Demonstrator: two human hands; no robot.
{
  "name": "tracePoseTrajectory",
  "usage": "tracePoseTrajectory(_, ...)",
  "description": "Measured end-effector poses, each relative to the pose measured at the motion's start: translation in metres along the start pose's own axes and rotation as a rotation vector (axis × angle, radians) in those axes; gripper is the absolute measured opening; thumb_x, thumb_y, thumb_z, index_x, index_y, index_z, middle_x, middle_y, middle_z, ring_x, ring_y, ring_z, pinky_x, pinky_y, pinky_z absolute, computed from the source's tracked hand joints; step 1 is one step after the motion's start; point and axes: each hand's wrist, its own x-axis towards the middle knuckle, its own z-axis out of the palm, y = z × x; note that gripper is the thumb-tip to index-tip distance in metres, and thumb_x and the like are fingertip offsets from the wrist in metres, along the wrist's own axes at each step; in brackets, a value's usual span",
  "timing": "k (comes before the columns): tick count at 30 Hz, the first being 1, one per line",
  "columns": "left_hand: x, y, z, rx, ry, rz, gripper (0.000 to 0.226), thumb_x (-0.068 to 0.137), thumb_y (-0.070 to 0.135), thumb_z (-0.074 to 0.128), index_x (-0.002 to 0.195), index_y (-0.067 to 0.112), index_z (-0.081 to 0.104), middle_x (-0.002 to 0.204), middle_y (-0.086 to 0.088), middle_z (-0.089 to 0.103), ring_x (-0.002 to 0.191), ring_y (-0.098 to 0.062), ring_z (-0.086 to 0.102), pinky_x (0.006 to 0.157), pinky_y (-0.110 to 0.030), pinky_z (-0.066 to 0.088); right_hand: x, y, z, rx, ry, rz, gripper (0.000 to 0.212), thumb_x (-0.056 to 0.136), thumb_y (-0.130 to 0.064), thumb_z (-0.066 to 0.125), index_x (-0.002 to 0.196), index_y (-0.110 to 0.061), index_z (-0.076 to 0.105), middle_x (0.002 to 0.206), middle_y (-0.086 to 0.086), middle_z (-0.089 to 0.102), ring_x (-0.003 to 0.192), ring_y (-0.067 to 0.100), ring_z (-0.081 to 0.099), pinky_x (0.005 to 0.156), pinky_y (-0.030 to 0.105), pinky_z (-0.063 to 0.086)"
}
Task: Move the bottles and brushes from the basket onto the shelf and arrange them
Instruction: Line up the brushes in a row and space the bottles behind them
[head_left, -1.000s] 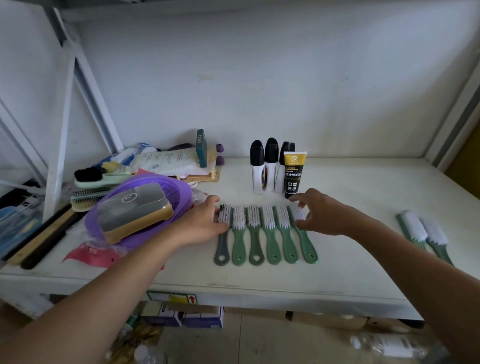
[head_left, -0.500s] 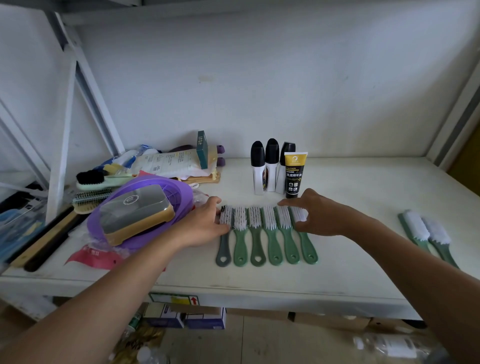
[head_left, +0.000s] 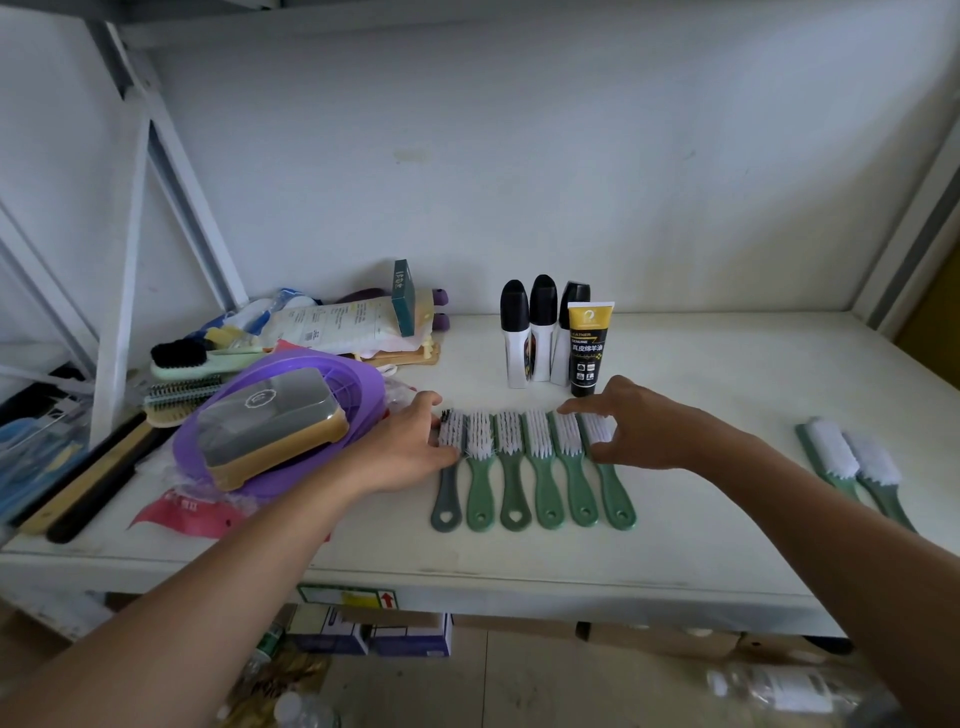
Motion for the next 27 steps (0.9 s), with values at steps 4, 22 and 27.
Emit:
tracePoseTrajectory(4,-0.0004,0.0011,0.0003,-0.003,0.004,-0.001,0.085,0.088,0.042,0.068,0.156,0.022,0.020,0.149,-0.004,0.047,0.128,-0.021,0.053,0.110,-0.043,0.043,-0.0022,-0.0016,-0.0017,0.012,-0.001,-0.015,0.056,0.086,-0.038,0.071,0.135,-0.053,0.049,0.113,-0.002,0.045,0.087,0.009,0.052,0.080,0.026,0.043)
tracePoseTrajectory(22,-0.0029,0.0042,-0.0011,0.002,0.009,0.007,0.085,0.089,0.040,0.069,0.156,0.019,0.021,0.146,-0.005,0.051,0.124,-0.019,0.055,0.110,-0.042,0.043,-0.0036,-0.0006,-0.0009,0.003,0.037,0.066,0.080,0.081,-0.039,0.075,0.150,-0.034,0.034,0.128,0.003,0.048,0.094,0.014,0.051,0.092,0.038,0.051)
tracePoseTrajectory(27,-0.0038,0.0057,-0.0015,-0.001,0.005,0.012,0.084,0.091,0.038,0.068,0.156,0.018,0.020,0.147,-0.005,0.051,0.128,-0.021,0.054,0.111,-0.043,0.042,-0.0036,-0.0016,-0.0015,0.005,0.034,0.077,0.078,0.082,-0.039,0.075,0.149,-0.033,0.035,0.128,0.002,0.048,0.094,0.013,0.050,0.090,0.036,0.051)
